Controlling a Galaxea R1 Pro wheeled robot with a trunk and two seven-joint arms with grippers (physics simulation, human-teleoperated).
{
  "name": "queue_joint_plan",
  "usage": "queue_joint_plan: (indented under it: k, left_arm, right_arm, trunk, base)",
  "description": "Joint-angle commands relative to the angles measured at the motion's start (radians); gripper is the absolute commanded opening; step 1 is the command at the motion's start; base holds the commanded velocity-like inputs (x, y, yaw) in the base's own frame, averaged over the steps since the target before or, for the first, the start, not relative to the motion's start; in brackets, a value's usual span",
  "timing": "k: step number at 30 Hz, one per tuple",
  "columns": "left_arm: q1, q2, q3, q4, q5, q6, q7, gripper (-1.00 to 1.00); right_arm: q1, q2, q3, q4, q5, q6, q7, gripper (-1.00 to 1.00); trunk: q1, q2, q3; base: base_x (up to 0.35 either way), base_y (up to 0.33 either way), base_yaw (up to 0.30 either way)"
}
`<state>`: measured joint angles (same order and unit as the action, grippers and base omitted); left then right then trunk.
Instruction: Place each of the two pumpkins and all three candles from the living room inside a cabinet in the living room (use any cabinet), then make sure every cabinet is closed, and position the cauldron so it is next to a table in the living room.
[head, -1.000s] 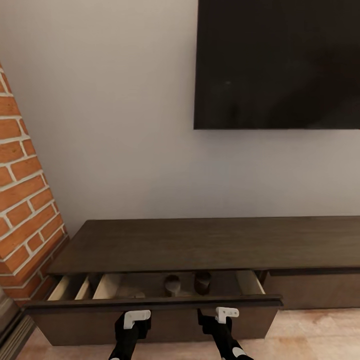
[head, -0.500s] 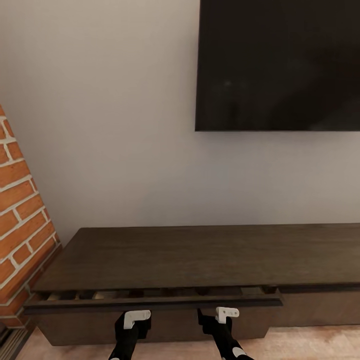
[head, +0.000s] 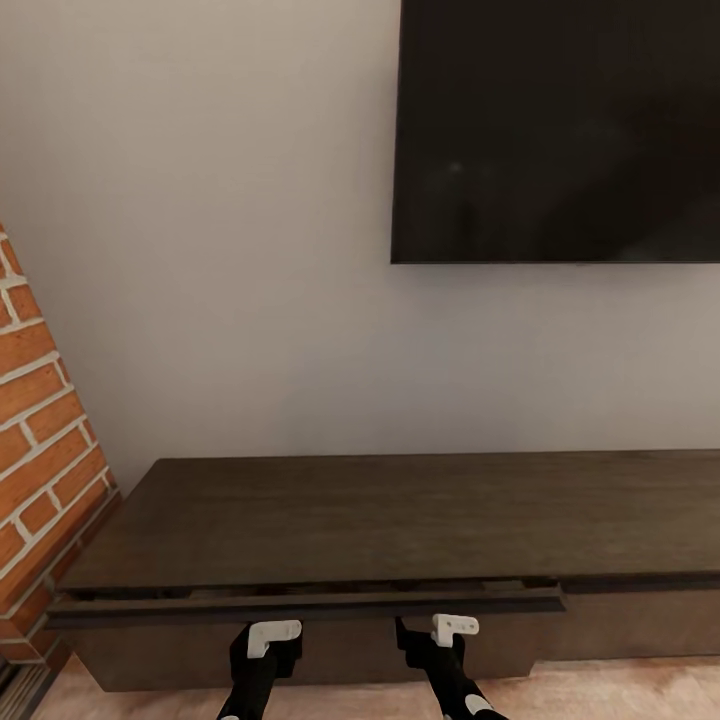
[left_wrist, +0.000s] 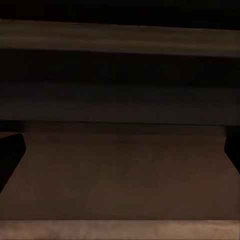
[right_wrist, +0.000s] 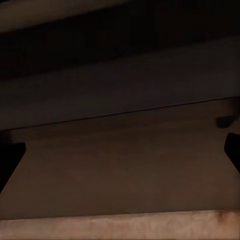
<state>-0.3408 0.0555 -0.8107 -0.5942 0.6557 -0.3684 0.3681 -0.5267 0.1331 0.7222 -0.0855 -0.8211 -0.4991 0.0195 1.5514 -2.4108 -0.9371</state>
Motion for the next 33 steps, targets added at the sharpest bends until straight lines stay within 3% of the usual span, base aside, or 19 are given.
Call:
queue_joint_plan:
  k: [1, 19, 33]
  left_arm:
    - [-0.001, 0.001, -0.008, -0.001, 0.007, -0.004, 0.008, 1.00]
    - [-0.001, 0.003, -0.008, -0.001, 0.005, -0.004, 0.008, 1.00]
    - [-0.001, 0.003, -0.008, -0.001, 0.006, -0.004, 0.006, 1.00]
  right_arm:
    - [-0.001, 0.000, 0.002, 0.001, -0.012, -0.004, 0.002, 1.00]
    - [-0.001, 0.000, 0.002, 0.001, -0.012, -0.004, 0.002, 1.00]
    - [-0.001, 0.000, 0.002, 0.001, -0.012, -0.004, 0.002, 1.00]
  trunk:
    - [0.000, 0.000, -0.001]
    - [0.000, 0.000, -0.001]
    - [0.000, 0.000, -0.001]
  base:
    - [0.130, 0.000, 0.000]
    - [0.032, 0.000, 0.000]
    - [-0.288, 0.000, 0.000]
